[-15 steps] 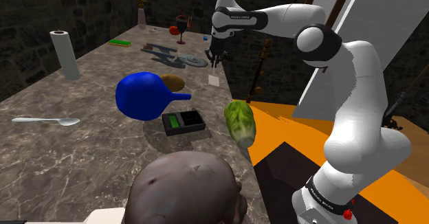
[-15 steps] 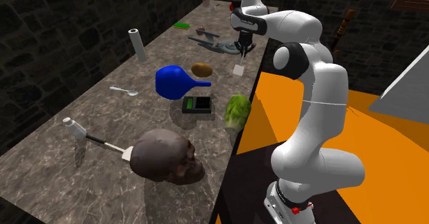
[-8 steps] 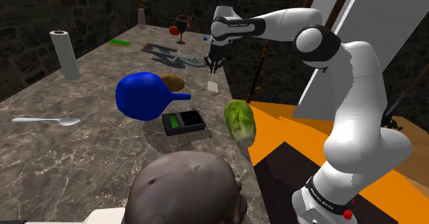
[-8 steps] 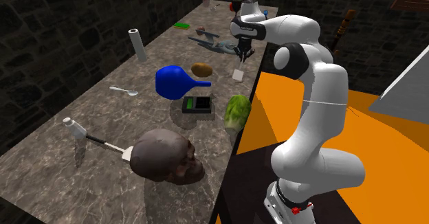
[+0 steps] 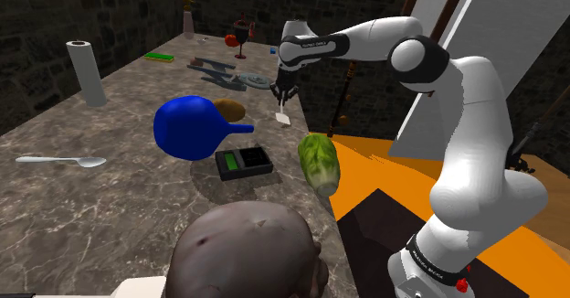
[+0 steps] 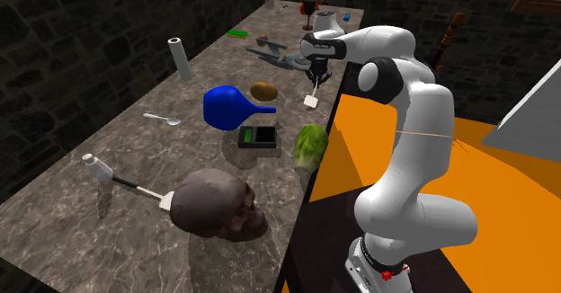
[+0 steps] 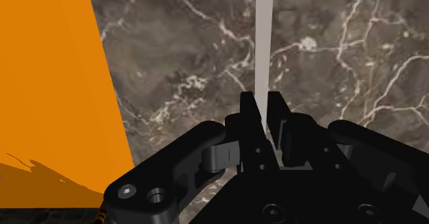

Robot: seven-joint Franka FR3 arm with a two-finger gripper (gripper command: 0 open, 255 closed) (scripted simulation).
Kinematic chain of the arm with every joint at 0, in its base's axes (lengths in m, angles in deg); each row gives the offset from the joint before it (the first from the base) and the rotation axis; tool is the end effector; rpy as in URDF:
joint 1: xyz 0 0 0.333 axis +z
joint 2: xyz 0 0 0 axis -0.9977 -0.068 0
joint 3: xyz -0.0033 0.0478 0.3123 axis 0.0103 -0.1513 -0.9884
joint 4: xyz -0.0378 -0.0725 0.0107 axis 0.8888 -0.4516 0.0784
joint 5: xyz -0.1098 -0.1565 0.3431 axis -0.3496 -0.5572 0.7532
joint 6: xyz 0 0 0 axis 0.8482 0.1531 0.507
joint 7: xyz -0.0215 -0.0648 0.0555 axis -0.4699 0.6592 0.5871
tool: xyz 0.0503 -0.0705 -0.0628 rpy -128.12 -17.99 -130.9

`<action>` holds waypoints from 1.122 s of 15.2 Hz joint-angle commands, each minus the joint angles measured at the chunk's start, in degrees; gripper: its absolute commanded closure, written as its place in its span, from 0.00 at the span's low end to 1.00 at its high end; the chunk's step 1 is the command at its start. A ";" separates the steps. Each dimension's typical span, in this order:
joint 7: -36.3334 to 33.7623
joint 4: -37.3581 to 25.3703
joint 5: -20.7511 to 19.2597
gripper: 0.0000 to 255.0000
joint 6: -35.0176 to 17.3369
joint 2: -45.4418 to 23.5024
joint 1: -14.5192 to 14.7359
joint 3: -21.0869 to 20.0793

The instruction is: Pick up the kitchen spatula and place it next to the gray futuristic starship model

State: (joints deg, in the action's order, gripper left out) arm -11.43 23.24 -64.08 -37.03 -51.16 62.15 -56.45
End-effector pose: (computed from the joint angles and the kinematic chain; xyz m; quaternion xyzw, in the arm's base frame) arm 0.7408 -0.0907 0.3540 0.9462 -0.3219 0.0312 0.0106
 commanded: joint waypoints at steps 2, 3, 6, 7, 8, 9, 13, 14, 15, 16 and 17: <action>-0.07 0.02 -0.11 1.00 -0.34 -0.30 0.07 0.07; -0.07 0.02 -0.11 1.00 -0.34 -0.31 0.07 0.07; -0.07 0.02 -0.11 1.00 -0.34 -0.31 0.07 0.07; -0.07 0.03 -0.11 1.00 -0.34 -0.30 0.07 0.07; -0.07 0.03 -0.11 0.00 -0.34 -0.30 0.07 0.07; -0.07 0.03 -0.11 0.00 -0.34 -0.30 0.07 0.07; -0.07 0.03 -0.11 0.00 -0.34 -0.30 0.07 0.07; 0.12 -0.69 0.20 0.00 1.06 0.43 0.08 -0.15; 0.33 -1.53 0.49 0.00 2.51 1.09 0.12 -0.35; 0.53 -2.50 0.76 0.00 4.01 1.68 0.20 -0.53; 0.69 -3.36 0.95 0.00 5.23 2.09 0.29 -0.66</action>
State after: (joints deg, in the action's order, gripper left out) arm -11.18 21.22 -63.43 -33.59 -49.54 62.45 -56.96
